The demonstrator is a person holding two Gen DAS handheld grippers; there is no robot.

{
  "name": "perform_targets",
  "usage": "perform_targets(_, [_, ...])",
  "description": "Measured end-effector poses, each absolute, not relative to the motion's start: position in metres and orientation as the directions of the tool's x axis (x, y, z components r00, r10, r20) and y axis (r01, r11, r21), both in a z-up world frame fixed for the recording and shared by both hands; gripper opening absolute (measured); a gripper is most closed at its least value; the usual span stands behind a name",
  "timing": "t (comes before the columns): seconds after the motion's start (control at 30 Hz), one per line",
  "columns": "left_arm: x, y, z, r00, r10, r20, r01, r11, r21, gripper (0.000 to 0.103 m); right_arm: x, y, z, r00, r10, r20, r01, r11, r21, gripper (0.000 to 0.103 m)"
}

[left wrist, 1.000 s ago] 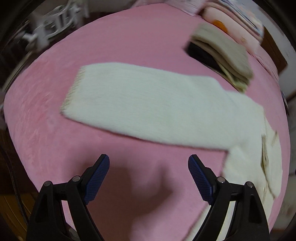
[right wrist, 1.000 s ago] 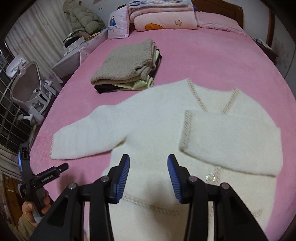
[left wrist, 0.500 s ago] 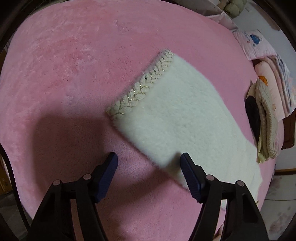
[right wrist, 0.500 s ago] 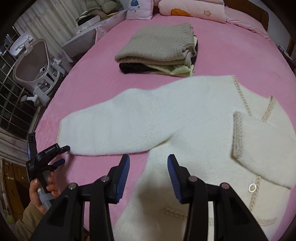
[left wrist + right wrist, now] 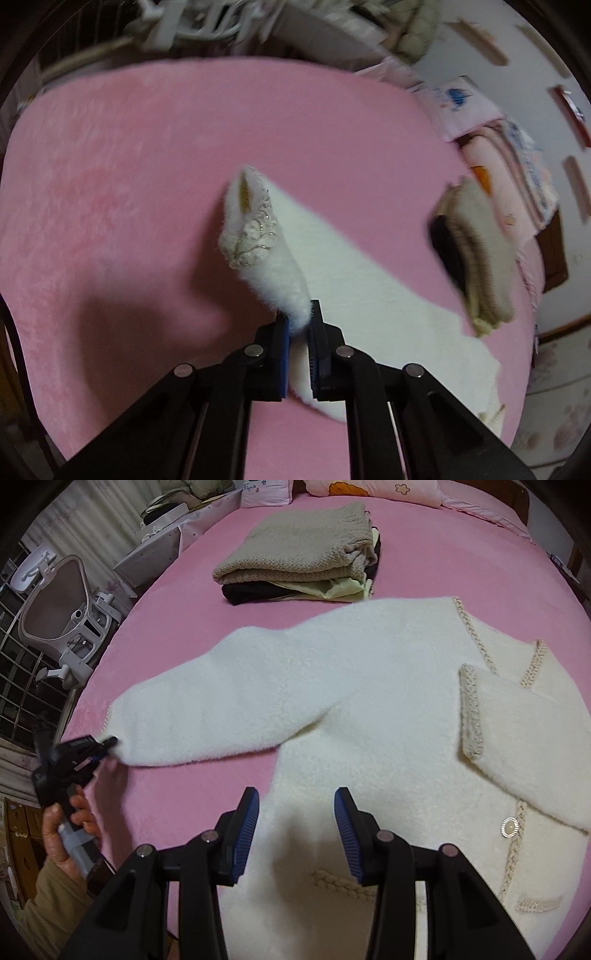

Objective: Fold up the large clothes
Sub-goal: 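Swing the held sleeve across the cardigan body and open the left tool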

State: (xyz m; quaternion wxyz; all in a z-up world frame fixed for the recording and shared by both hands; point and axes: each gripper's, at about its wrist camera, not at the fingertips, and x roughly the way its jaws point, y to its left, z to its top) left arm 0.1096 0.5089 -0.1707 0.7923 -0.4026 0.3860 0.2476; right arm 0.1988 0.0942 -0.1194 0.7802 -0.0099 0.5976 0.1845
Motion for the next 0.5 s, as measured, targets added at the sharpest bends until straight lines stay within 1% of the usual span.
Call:
perform_targets(0.1, [0.130, 0.468, -0.120, 0.682, 0.044, -0.730, -0.583, 0.635, -0.506, 0.006, 0.198, 0.069, -0.119, 0.227, 0.277, -0.934, -0.269, 0.939, 0.213, 0.042])
perform_targets(0.2, [0.150, 0.420, -0.084, 0.743, -0.007, -0.670, -0.461, 0.720, -0.519, 0.006, 0.197, 0.039, -0.118, 0.246, 0.277, -0.929, -0.224, 0.949, 0.224, 0.042])
perform_targets(0.27, [0.170, 0.368, -0.060, 0.774, -0.076, -0.629, -0.339, 0.789, -0.512, 0.006, 0.198, 0.019, -0.117, 0.265, 0.270, -0.926, -0.194, 0.955, 0.223, 0.042])
perform_targets(0.37, [0.193, 0.302, -0.049, 0.770, -0.185, -0.610, -0.192, 0.845, -0.499, 0.006, 0.196, -0.016, -0.116, 0.294, 0.251, -0.922, -0.139, 0.966, 0.219, 0.042])
perform_targets(0.43, [0.211, 0.248, -0.056, 0.735, -0.272, -0.620, -0.096, 0.865, -0.493, 0.006, 0.194, -0.046, -0.117, 0.316, 0.228, -0.921, -0.093, 0.974, 0.209, 0.042])
perform_targets(0.5, [0.225, 0.209, -0.069, 0.691, -0.339, -0.639, -0.036, 0.866, -0.498, 0.006, 0.191, -0.068, -0.118, 0.331, 0.204, -0.921, -0.057, 0.979, 0.197, 0.042])
